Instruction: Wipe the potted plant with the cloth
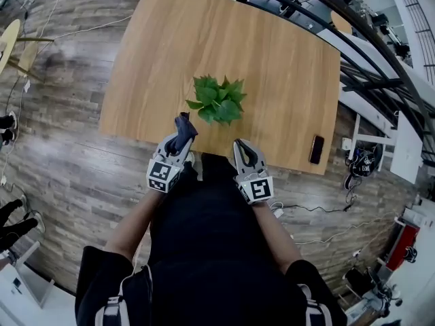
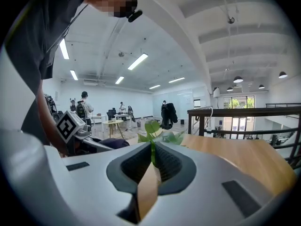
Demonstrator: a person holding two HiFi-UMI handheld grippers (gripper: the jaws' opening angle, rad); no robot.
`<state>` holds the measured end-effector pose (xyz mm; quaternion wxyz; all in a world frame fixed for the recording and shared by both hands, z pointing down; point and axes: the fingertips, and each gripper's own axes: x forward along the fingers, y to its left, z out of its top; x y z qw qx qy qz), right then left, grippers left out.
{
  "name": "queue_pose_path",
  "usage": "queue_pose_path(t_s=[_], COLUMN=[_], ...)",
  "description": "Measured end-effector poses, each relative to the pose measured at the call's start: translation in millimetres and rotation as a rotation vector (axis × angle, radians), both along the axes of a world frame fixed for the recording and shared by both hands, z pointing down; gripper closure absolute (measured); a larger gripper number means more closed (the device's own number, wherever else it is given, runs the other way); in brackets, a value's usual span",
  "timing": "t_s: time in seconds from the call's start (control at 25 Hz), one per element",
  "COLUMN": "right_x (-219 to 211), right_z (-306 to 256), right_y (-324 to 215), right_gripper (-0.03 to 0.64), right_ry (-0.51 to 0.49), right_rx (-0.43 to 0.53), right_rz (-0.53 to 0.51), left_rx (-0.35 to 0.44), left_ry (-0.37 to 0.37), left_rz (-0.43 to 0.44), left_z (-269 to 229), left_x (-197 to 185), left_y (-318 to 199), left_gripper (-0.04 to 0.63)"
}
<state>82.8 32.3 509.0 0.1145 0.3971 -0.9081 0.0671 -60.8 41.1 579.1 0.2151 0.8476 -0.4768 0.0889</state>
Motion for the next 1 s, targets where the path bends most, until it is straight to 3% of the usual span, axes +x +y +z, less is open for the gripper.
queue_pose_path(t_s=[0.12, 0.2, 0.32, 0.64, 0.88, 1.0], right_x=[5.0, 3.7, 0.1, -16.2, -34.7, -36.0], right_z=[34.1, 61.0, 91.3, 144.3, 142.4, 143.2], right_y=[-11.6, -21.4, -37.2, -66.2, -91.7, -93.5], right_gripper=[0.577, 0.418, 0.407, 0.402, 0.402, 0.402], right_ry=[0.049, 0.049, 0.076, 0.155, 0.186, 0.195], right_rx=[-0.027, -0.087, -0.152, -0.217, -0.191, -0.177], right_rz=[-0.049, -0.092, -0.151, -0.373, -0.444, -0.463], left_rx=[-0.042, -0.061, -0.108, -0.177, -0.229, -0.219], left_ry=[-0.053, -0.122, -0.155, -0.164, -0.244, -0.3], left_rz=[0.032, 0.091, 0.13, 0.021, 0.11, 0.158], left_z=[32.6, 54.3, 76.4, 108.8, 127.3, 127.2], left_x=[-8.4, -5.5, 2.4, -7.5, 11.3, 21.0], left_y=[-18.4, -28.7, -45.4, -85.7, -107.3, -109.7], left_gripper=[0.481, 0.48, 0.481, 0.48, 0.48, 0.48])
